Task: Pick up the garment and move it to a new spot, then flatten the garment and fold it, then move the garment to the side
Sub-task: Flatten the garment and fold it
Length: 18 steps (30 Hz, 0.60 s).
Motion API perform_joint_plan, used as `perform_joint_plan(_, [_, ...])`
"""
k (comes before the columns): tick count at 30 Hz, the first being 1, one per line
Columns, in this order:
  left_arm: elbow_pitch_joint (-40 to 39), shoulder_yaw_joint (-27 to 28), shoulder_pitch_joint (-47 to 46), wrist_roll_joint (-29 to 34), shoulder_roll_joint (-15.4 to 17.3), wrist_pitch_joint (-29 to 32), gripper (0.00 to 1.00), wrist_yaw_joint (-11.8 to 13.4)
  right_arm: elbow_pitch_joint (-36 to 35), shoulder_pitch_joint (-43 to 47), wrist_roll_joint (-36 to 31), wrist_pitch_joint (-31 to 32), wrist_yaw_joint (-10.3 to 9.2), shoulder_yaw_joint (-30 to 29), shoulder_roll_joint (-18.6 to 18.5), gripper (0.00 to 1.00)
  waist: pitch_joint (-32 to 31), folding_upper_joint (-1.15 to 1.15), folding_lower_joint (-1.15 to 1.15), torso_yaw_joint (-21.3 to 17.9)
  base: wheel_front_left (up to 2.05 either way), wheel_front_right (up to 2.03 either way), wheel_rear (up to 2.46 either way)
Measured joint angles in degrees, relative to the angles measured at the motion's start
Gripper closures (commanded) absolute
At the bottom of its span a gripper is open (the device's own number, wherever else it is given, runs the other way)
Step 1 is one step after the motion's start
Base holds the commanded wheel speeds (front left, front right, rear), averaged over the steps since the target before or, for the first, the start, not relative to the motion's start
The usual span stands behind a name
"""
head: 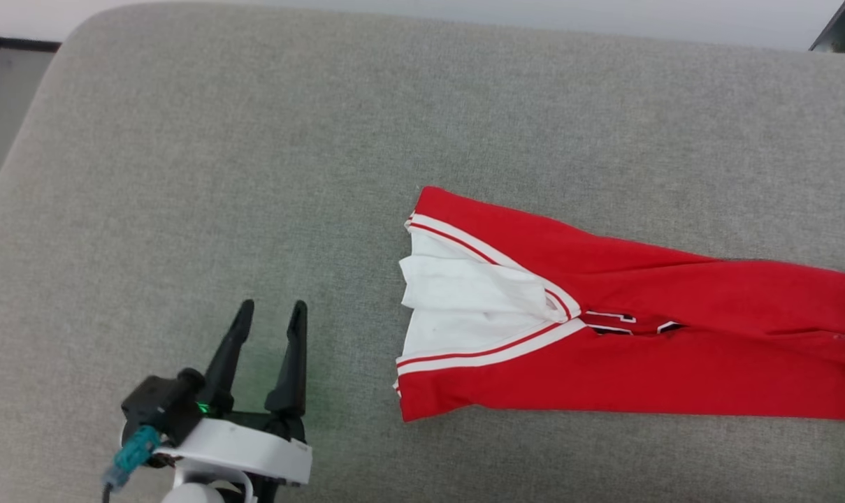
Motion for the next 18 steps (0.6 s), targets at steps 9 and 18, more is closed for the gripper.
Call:
perform_joint_plan(9, [1.99,2.77,-0.98,3.45,-3.1,-0.01,0.0,-2.19,-0.21,-0.65,-0.78,-0.53,0.0,-0.49,0.89,1.0,1.25,0.0,0.0,0.15,0.0,0.0,0.0])
perform_joint_plan(18, [3.09,5.12,-0.92,5.08,-3.59,-0.01,0.0,-2.77,-0.59,-0.74,1.07,-3.15,0.01,-2.37,1.93,1.0,0.95,0.0,0.0,-1.28,0.0,0.0,0.0])
